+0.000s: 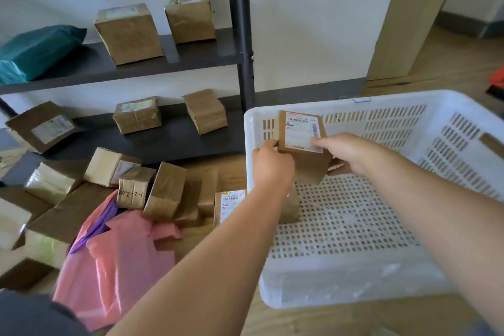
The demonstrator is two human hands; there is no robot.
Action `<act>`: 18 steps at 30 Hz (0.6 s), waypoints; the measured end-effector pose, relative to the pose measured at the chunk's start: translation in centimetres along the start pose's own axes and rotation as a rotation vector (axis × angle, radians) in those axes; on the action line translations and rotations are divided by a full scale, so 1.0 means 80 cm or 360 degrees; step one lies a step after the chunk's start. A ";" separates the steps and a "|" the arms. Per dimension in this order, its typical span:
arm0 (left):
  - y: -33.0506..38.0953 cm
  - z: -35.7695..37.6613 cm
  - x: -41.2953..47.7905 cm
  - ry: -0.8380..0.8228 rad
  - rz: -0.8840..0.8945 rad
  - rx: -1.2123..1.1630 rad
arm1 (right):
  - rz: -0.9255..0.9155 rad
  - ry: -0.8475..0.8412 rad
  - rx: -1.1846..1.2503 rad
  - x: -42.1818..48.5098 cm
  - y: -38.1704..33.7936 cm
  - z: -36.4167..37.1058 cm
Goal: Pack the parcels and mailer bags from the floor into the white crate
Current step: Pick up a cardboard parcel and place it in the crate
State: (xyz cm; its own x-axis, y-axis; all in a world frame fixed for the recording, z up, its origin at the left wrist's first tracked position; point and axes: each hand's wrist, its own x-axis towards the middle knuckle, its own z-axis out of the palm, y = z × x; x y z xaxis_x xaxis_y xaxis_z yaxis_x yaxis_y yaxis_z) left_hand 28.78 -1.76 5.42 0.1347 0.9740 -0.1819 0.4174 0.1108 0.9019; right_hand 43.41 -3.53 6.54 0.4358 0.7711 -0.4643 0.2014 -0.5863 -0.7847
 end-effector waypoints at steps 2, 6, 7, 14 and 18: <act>-0.011 0.026 0.007 0.0047 -0.0098 0.0030 | 0.0081 -0.0071 -0.0080 0.022 0.012 -0.003; -0.035 0.064 0.022 0.0059 -0.0294 0.0079 | 0.0170 -0.0156 -0.0210 0.067 0.040 0.006; -0.042 0.070 0.026 0.0041 -0.0330 0.0099 | 0.0190 -0.0174 -0.0253 0.078 0.047 0.009; -0.077 0.092 0.061 0.0007 -0.0568 0.0412 | 0.0280 -0.0243 -0.0242 0.127 0.087 0.046; -0.080 0.104 0.070 -0.0037 -0.0831 0.0443 | 0.0227 -0.0193 -0.0214 0.142 0.098 0.065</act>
State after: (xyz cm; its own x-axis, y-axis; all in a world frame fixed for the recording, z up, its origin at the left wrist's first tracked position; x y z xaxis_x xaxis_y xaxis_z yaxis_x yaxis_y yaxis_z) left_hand 34.38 1.34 -4.62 -0.1339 0.7996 -0.5854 0.6535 0.5154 0.5544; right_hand 45.32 1.90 -7.01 0.3613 0.6973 -0.6191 0.2639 -0.7132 -0.6494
